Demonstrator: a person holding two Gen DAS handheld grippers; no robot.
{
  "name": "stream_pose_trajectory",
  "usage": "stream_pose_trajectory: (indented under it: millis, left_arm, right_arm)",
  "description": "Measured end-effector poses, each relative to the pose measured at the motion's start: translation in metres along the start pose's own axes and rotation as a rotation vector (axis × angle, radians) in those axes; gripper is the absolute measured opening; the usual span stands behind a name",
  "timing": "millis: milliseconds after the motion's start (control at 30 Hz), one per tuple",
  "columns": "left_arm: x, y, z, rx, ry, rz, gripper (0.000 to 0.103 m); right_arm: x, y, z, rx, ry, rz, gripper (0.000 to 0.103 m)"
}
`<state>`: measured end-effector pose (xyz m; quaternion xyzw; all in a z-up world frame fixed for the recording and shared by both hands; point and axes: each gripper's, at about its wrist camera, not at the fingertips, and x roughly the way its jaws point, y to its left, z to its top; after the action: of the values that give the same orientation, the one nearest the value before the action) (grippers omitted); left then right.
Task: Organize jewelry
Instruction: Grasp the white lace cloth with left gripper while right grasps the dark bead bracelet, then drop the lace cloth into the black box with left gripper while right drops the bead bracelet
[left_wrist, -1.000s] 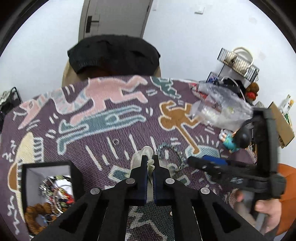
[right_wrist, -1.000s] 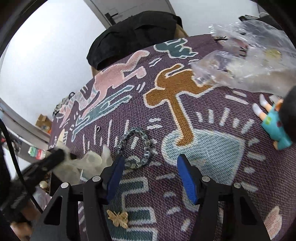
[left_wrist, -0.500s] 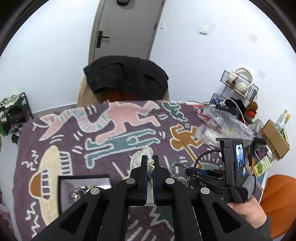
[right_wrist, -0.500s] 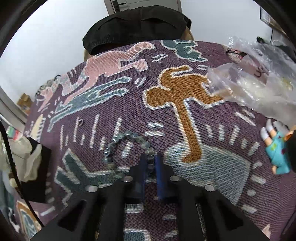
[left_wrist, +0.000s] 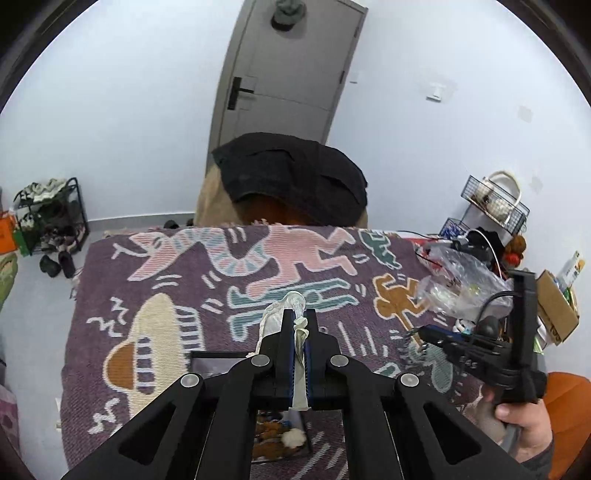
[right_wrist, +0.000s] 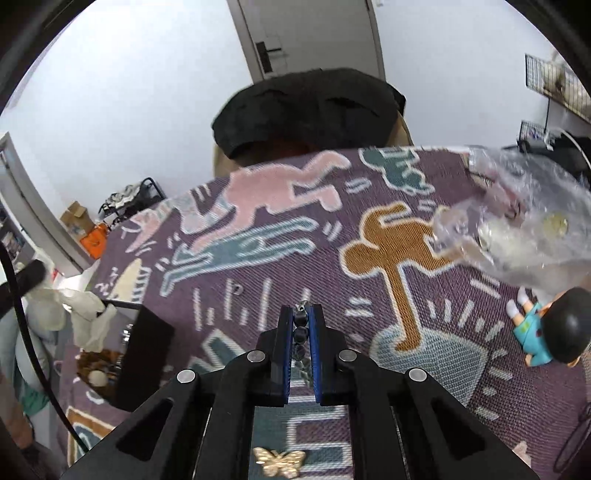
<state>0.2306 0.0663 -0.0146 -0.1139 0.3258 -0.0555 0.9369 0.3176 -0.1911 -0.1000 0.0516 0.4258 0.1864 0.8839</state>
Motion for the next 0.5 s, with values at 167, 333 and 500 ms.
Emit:
stream_pose_trajectory:
  millis: [167, 333, 500]
  left_arm:
    - [-0.001, 0.023, -0.003, -0.07, 0.008, 0.01, 0.004]
    - [0.002, 0.047, -0.008, -0.15, 0.062, -0.017, 0.028]
    - [-0.019, 0.055, -0.014, -0.133, -0.001, -0.019, 0.077]
  right_arm:
    - [-0.014, 0.023, 0.005, -0.038, -0.028, 0.017, 0.01]
    - [-0.028, 0.054, 0.013, -0.083, -0.054, 0.047, 0.01]
    - [-0.034, 0.088, 0.017, -0.122, -0.065, 0.1, 0.01]
